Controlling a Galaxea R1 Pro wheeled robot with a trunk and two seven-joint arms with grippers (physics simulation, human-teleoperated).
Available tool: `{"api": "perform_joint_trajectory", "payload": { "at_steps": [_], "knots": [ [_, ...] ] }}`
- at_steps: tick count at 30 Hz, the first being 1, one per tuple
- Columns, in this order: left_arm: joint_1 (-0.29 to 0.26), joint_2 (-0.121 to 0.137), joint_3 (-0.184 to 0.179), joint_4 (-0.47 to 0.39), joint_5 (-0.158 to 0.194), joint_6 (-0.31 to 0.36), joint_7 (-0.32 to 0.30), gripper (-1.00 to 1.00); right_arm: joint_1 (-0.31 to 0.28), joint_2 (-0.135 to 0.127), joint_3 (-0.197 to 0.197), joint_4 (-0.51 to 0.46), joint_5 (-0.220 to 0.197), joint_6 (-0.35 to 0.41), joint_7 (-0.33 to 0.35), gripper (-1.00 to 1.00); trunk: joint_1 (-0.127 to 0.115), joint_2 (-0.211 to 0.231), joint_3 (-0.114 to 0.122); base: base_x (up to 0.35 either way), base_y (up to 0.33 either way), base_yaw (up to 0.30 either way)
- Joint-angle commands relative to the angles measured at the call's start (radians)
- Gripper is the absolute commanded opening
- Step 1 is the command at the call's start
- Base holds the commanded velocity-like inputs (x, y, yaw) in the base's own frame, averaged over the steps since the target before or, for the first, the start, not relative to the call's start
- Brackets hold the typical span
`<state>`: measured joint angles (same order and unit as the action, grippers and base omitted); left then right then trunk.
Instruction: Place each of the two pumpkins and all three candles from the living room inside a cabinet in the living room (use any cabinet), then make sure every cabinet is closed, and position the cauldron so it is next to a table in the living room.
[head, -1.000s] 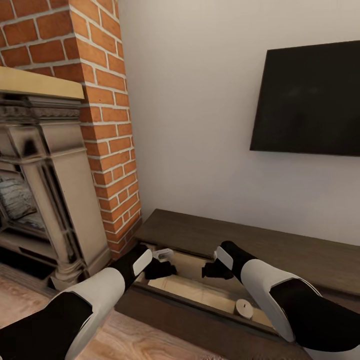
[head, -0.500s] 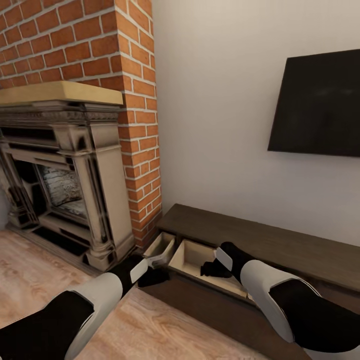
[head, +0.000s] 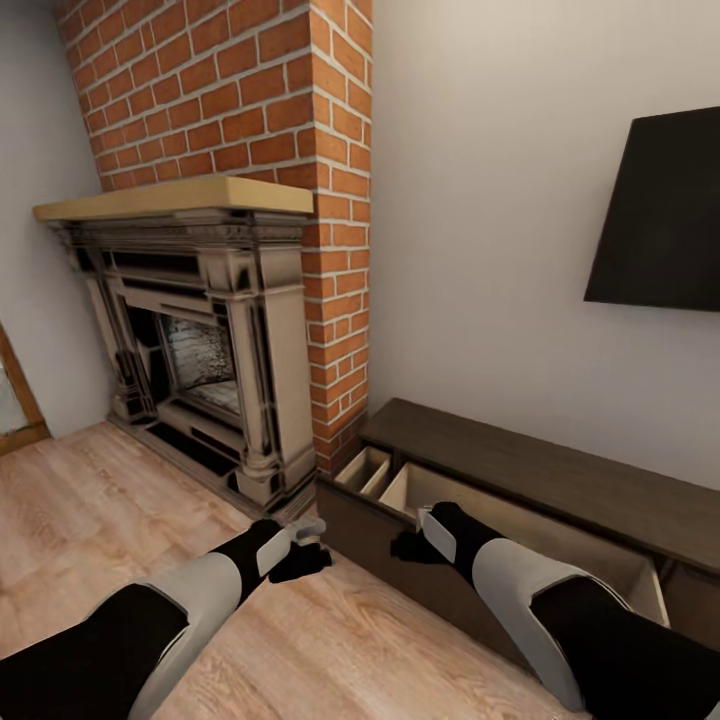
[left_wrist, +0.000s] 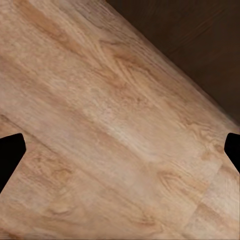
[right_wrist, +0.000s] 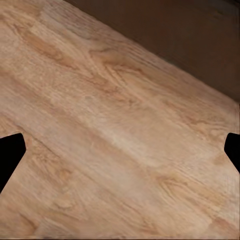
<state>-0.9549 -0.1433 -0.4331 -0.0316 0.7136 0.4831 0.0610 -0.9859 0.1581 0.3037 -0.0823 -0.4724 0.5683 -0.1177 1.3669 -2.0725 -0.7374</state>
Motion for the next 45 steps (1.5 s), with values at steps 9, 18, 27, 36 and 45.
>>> {"api": "perform_joint_trajectory", "payload": {
  "at_steps": [9, 18, 27, 36, 45],
  "knots": [
    [0.002, 0.023, -0.004, -0.002, 0.011, -0.011, 0.009, 1.0, 0.133, -0.003, 0.01, -0.002, -0.009, -0.002, -0.006, 1.0, -0.001, -0.001, -0.001, -0.149, 0.0, 0.282],
    [0.039, 0.027, -0.003, 0.072, 0.02, -0.143, 0.01, 1.0, 0.259, -0.009, 0.142, -0.002, -0.011, -0.037, -0.003, 1.0, -0.035, 0.062, 0.027, -0.002, 0.0, 0.035],
    [0.128, 0.027, -0.003, 0.077, 0.021, -0.201, 0.008, 1.0, 0.377, -0.088, 0.155, -0.002, -0.01, -0.16, 0.073, 1.0, -0.07, 0.125, 0.055, 0.0, 0.0, 0.001],
    [0.194, 0.04, -0.003, 0.079, 0.021, -0.216, 0.008, 1.0, 0.42, -0.128, 0.155, -0.002, -0.011, -0.276, 0.08, 1.0, -0.104, 0.188, 0.084, 0.0, 0.0, 0.0],
    [0.253, 0.04, -0.003, 0.077, 0.021, -0.216, 0.002, 1.0, 0.448, -0.131, 0.156, -0.002, -0.01, -0.323, 0.08, 1.0, -0.139, 0.251, 0.119, 0.0, 0.0, 0.129]
  ]
}}
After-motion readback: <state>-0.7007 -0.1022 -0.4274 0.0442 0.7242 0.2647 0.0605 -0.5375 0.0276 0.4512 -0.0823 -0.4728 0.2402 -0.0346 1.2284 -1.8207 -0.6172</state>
